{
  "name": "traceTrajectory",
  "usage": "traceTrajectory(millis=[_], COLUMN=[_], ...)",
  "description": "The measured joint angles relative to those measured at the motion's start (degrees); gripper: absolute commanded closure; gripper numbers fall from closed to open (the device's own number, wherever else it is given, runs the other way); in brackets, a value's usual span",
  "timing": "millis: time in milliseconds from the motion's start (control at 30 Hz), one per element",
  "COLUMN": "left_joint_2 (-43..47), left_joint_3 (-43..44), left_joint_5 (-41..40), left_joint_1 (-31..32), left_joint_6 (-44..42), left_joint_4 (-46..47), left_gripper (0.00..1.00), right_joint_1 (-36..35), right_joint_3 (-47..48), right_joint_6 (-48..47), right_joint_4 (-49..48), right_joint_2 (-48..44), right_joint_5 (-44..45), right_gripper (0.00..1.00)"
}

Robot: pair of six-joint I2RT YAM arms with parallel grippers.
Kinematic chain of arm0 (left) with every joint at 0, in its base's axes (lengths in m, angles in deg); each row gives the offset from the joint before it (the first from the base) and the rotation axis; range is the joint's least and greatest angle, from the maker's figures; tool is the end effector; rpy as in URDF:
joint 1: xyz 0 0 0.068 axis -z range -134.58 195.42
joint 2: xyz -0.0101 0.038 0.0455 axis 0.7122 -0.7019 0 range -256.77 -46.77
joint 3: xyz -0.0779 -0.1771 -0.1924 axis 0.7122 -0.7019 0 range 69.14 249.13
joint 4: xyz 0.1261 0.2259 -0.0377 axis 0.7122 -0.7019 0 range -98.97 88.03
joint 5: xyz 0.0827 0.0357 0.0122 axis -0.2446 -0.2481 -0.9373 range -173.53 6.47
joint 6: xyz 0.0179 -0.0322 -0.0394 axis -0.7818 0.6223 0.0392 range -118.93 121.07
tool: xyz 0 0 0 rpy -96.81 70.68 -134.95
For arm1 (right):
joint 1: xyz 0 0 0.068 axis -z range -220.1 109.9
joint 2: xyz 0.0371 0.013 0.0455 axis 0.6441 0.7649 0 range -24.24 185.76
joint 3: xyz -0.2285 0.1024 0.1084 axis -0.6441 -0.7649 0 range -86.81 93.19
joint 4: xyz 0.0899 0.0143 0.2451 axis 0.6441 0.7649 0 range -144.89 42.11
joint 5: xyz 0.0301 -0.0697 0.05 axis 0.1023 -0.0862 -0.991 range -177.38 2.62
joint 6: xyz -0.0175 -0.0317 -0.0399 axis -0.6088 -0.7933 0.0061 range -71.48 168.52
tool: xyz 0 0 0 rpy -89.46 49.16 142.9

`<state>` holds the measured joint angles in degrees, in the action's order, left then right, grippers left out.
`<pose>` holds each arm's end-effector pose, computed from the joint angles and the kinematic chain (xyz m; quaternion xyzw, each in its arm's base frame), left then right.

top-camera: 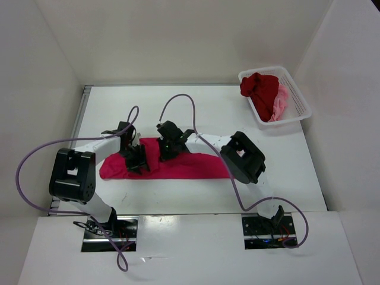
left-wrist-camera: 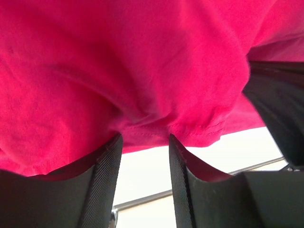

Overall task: Fold and stack the t-shirts
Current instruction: Fold the other side of the tshirt into a rectangle

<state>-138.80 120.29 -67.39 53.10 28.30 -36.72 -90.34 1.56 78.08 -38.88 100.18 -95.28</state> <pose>0.2768 -0.0474 0.1576 -0.1493 0.9710 -0.1701 0.0765 0.2968 0.3642 0.1495 -0.1914 0.9241 0.2580 0.2070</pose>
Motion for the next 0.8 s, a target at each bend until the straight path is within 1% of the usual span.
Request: traceTrajectory(millis=[100, 233, 267, 367, 400, 500, 533, 633, 767, 800], left_joint_2=[0.2, 1.5, 1.9, 3.2, 3.6, 3.9, 3.8, 3.8, 4.3, 4.6], left_joint_3=[0.2, 2.8, 3.9, 6.3, 6.4, 4.9, 4.1, 1.4, -1.4, -2.1], left_joint_5=[0.9, 3.7, 4.4, 6.6, 6.8, 6.6, 6.4, 4.8, 2.4, 1.7], left_joint_1=[-0.6, -1.5, -1.5, -1.5, -1.5, -1.6, -1.8, -3.5, -8.7, -9.9], left_joint_6=[0.0, 0.8, 1.5, 2.8, 3.2, 3.5, 3.6, 4.6, 6.5, 7.2], left_joint_4=[-1.7, -3.7, -3.7, -1.8, -1.1, 0.4, 0.5, 0.4, 1.0, 1.7], left_gripper=[0.47, 0.54, 0.6, 0.72, 0.78, 0.83, 0.86, 0.88, 0.88, 0.86], right_joint_1=[0.1, 0.5, 0.7, 1.5, 1.6, 2.0, 2.0, 1.7, 1.1, 0.9], right_joint_3=[0.0, 0.0, 0.2, 2.7, 3.4, 4.4, 4.4, 4.4, 4.7, 4.8], right_joint_6=[-0.1, -0.3, -0.4, -0.5, -0.5, 0.1, 0.4, 1.2, 2.4, 2.6], right_joint_4=[1.2, 3.2, 3.6, 4.6, 4.5, 4.2, 4.2, 3.8, 2.4, 2.1], right_joint_2=[-0.6, -2.6, -3.1, -3.6, -3.6, -3.6, -3.6, -3.1, -0.6, 0.2], right_joint_5=[0.2, 0.1, -0.3, -1.9, -2.8, -5.7, -6.5, -9.3, -12.3, -12.7], right_gripper=[0.92, 0.92, 0.92, 0.94, 0.94, 0.95, 0.97, 0.98, 0.99, 0.99])
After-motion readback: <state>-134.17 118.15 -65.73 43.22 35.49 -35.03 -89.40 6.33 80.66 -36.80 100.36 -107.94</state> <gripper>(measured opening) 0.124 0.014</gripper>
